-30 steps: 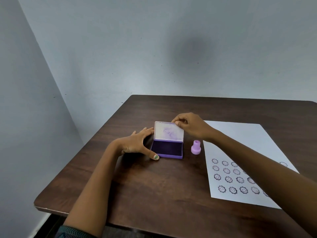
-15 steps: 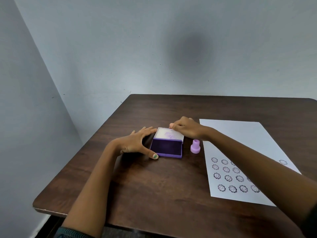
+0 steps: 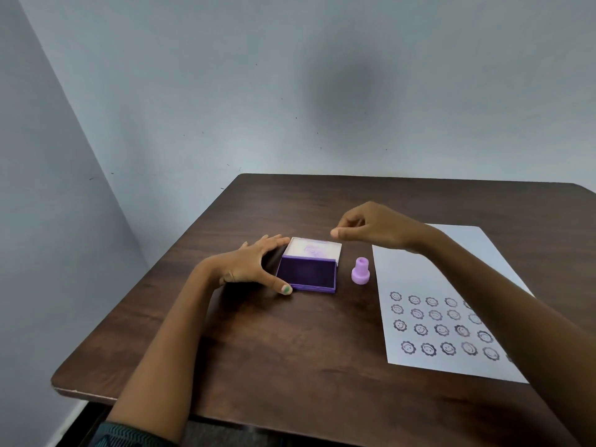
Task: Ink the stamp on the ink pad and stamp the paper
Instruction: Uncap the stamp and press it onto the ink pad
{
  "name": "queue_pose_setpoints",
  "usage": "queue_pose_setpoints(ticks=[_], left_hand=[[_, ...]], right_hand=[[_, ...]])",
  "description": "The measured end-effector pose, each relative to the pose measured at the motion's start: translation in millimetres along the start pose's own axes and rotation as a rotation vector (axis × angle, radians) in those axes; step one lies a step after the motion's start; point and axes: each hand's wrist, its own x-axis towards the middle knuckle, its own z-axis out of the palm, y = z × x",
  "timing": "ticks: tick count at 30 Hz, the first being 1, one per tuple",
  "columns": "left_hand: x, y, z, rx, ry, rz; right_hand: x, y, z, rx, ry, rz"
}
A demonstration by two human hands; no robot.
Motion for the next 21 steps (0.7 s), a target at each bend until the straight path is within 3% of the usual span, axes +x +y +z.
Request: queue_pose_setpoints(ticks=[8, 12, 16, 21], left_hand=[[1.1, -1.4, 1.4, -0.041, 0.017, 0.008], [4.9, -4.8, 2.9, -0.206, 0.066, -0.038], [8.9, 1.1, 9.8, -0.360, 0.326, -0.007], [15.6, 22.1, 19.7, -0.200, 0.736, 0.124]], right_hand=[[-22.1, -2.5, 3.4, -0.152, -0.139, 0.091], [-26.6, 3.5, 13.3, -0.177, -0.123, 0.125], [-33.3, 11.3, 13.9, -0.113, -0.046, 0.108], [-37.9, 26.2, 7.7, 0.209, 0.200, 0.065]])
